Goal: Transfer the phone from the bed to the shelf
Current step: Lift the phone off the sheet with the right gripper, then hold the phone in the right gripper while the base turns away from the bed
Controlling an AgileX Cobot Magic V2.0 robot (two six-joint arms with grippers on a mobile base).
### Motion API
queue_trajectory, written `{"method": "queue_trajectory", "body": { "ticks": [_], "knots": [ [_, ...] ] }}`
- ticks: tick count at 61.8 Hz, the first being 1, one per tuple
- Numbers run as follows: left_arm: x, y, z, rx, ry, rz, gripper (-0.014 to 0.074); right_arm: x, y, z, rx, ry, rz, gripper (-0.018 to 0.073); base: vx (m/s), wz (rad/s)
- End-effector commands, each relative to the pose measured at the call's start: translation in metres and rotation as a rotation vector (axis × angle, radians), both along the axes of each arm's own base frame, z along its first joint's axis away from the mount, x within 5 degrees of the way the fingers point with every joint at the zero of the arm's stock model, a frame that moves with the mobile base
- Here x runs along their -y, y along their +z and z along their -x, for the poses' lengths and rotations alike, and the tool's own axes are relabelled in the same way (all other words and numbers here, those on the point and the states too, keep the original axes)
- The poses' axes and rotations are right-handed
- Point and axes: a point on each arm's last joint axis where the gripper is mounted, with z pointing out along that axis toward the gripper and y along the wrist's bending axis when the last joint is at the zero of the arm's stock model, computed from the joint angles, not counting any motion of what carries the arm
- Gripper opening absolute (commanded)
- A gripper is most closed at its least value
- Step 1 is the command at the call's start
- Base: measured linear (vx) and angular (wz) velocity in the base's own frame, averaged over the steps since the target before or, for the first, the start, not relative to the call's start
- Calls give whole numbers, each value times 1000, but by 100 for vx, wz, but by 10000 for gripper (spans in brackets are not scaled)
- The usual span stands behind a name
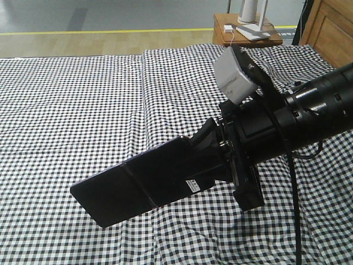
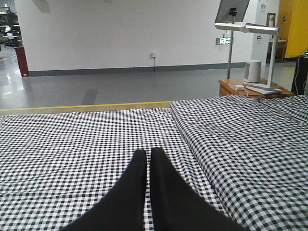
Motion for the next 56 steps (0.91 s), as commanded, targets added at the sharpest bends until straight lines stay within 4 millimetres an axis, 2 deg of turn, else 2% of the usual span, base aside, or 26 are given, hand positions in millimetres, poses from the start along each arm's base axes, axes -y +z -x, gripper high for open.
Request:
{"method": "queue_trajectory", "body": {
  "ticks": [1, 27, 56],
  "knots": [
    [0, 15, 2, 105, 4, 16, 1, 0, 22, 14, -7, 49, -96, -2, -2, 6],
    [0, 15, 2, 105, 4, 16, 1, 0, 22, 14, -7, 49, -96, -2, -3, 12],
    [0, 15, 2, 105, 4, 16, 1, 0, 22, 14, -7, 49, -96, -2, -7, 26]
  ]
}}
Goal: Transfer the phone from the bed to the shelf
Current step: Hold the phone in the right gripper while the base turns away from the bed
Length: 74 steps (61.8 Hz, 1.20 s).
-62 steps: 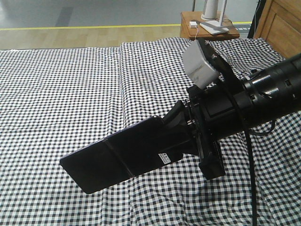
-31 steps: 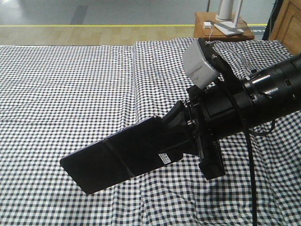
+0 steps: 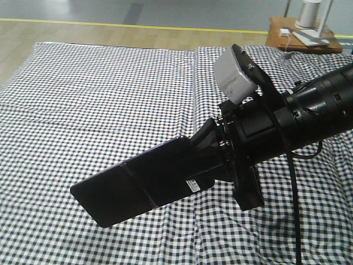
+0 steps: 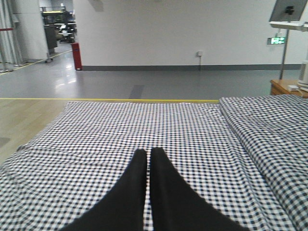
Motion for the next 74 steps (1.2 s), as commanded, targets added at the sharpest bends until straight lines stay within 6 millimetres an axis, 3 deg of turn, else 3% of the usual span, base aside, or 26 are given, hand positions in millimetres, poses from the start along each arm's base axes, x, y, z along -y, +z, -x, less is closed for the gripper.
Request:
{"method": "queue_trajectory", "body": {
  "ticks": [1, 74],
  "knots": [
    [0, 15, 2, 105, 4, 16, 1, 0, 22, 14, -7, 50, -96, -2, -7, 28],
    [0, 15, 2, 105, 4, 16, 1, 0, 22, 14, -7, 50, -96, -2, -7, 29]
  ]
}}
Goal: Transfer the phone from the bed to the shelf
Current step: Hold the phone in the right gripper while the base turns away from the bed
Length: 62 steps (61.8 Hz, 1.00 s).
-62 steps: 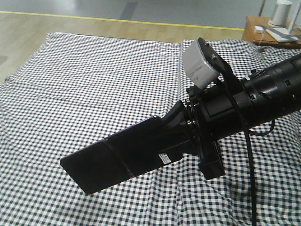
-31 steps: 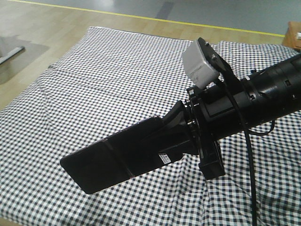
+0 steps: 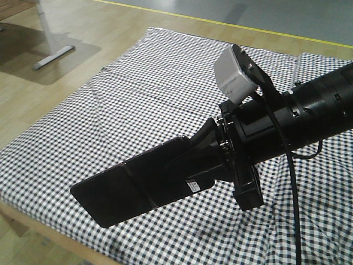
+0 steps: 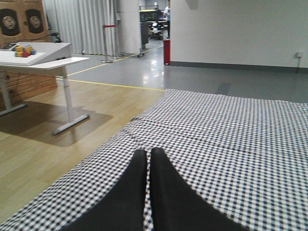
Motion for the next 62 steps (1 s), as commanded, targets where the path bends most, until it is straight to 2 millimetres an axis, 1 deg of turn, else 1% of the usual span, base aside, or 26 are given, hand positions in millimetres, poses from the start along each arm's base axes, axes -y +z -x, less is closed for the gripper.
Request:
{"method": "queue_trajectory", "body": {
  "ticks": [1, 34, 62],
  "knots": [
    [0, 15, 2, 105, 4, 16, 1, 0, 22, 14, -5, 51, -96, -2, -8, 30],
    [0, 15, 2, 105, 4, 16, 1, 0, 22, 14, -5, 51, -96, -2, -9, 34],
    [0, 15, 2, 105, 4, 16, 1, 0, 22, 14, -5, 51, -96, -2, -11, 44]
  ]
}}
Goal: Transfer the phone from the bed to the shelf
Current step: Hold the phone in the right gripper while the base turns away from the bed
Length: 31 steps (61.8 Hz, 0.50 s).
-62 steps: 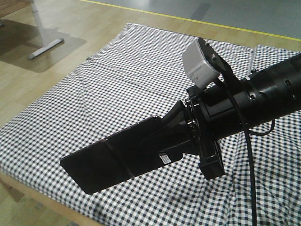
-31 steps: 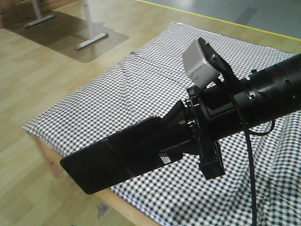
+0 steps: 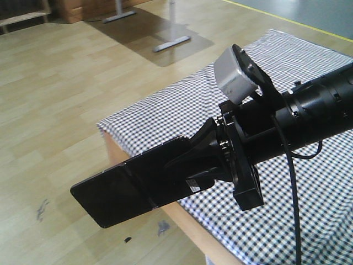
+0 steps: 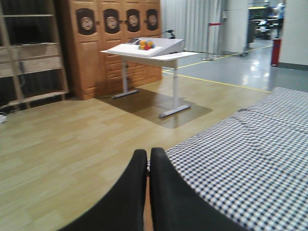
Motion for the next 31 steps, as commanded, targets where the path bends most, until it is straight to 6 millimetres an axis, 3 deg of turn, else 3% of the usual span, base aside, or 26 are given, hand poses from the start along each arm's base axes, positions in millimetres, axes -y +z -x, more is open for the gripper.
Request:
{"method": "queue_trajectory", "body": {
  "ticks": [1, 31],
  "knots": [
    [0, 15, 2, 105, 4, 16, 1, 0, 22, 14, -6, 52, -96, -2, -12, 47],
    [0, 15, 2, 105, 4, 16, 1, 0, 22, 14, -6, 52, -96, -2, -12, 48]
  ]
}}
